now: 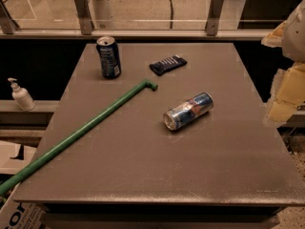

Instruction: Place redbull can upright

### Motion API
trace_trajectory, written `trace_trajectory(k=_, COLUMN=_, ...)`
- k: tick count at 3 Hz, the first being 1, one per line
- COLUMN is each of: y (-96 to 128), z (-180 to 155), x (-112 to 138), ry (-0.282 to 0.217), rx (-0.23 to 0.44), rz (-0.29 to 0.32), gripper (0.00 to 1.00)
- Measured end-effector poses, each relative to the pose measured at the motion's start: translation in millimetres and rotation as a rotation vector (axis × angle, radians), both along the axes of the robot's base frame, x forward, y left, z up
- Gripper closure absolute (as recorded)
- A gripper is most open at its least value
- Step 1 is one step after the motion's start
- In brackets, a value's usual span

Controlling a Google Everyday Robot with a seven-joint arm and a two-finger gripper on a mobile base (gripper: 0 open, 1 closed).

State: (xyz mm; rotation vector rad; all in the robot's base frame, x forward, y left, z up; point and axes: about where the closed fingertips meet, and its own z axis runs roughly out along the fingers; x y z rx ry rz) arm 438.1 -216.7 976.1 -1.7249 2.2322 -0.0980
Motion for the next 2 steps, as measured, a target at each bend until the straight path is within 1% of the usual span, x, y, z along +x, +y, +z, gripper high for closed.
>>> trace_trajectory(k=1, y=0.0, z=0.0, x=0.0, ry=0.000, rx=0.000, rz=0.000, gripper=0.00)
trace_trajectory(k=2, y=6.4, z=-1.7, x=1.3, ry=-0.011, rx=-0.008, rz=0.020, gripper=0.00)
